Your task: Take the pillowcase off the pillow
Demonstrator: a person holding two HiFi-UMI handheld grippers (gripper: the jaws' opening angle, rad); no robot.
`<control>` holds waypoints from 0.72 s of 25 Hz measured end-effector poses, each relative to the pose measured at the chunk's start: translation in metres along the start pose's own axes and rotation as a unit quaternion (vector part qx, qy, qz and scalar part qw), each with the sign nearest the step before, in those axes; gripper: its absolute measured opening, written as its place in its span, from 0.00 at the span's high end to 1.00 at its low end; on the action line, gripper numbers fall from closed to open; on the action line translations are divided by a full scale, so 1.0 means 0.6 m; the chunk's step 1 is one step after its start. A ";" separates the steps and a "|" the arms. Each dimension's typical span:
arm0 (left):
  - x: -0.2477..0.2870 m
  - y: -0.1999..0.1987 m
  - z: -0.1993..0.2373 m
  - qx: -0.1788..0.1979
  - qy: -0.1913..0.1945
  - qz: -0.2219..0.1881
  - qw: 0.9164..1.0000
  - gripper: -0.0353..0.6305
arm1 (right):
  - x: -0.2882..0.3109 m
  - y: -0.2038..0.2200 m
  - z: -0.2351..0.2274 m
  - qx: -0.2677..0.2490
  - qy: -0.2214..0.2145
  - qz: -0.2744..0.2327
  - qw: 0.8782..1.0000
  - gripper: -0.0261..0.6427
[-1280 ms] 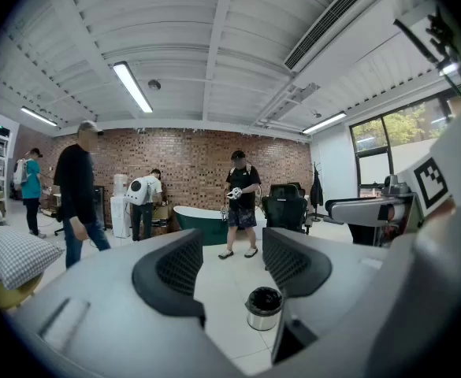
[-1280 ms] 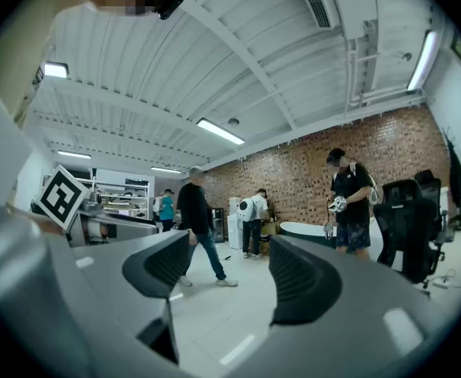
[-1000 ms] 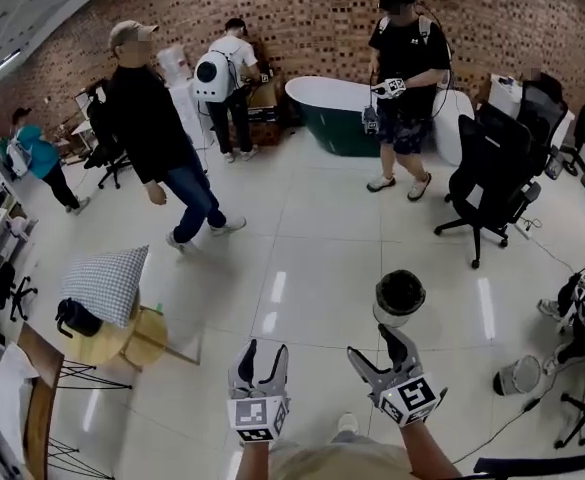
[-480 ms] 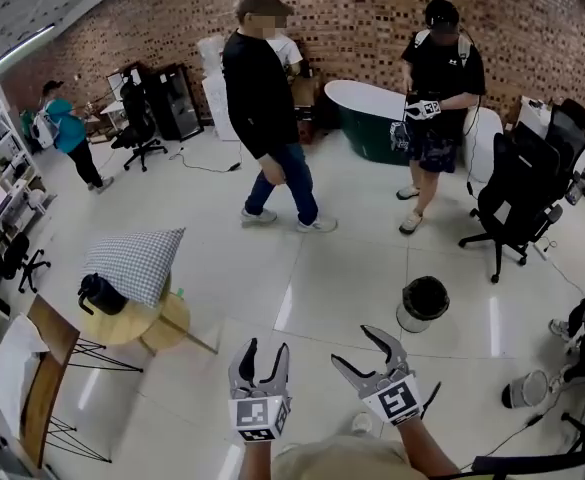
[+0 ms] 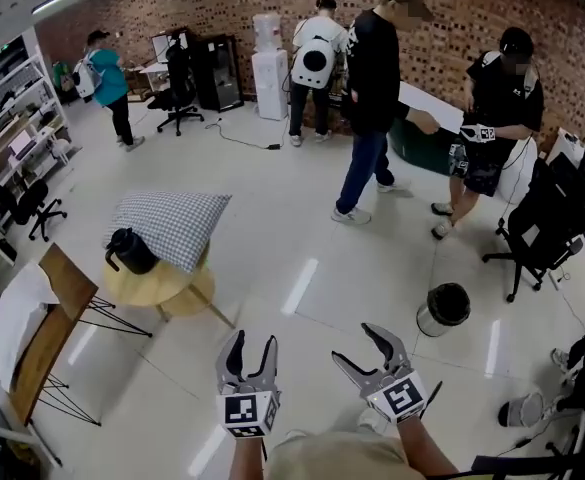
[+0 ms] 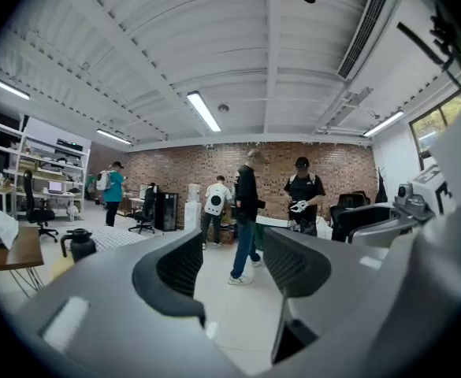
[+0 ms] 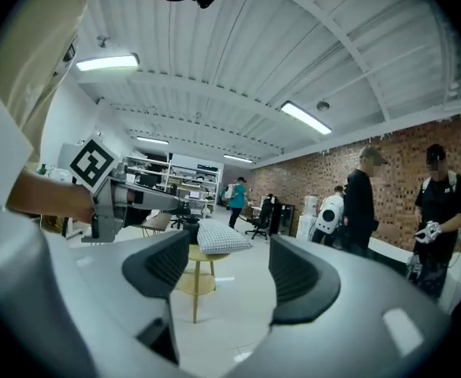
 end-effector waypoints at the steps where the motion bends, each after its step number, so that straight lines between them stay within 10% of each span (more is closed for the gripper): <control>1: -0.013 0.003 0.014 0.000 -0.013 0.002 1.000 0.59 | 0.012 0.002 0.006 -0.004 -0.010 -0.004 1.000 0.50; 10: -0.190 -0.057 0.086 0.029 -0.144 -0.007 0.989 0.59 | 0.121 -0.025 0.127 -0.046 -0.174 -0.074 0.981 0.50; 18: -0.407 -0.042 0.139 0.045 -0.315 -0.009 0.948 0.59 | 0.212 -0.004 0.321 -0.035 -0.354 -0.119 0.927 0.50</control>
Point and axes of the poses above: the fingertips, and each gripper's own axes: x forward along the fingers, z to its left, y out of its underside, the point moved 10 cm from there along -x, backward along the fingers, and after that the axes turned 2 degrees about -y, right-handed, at the moved point
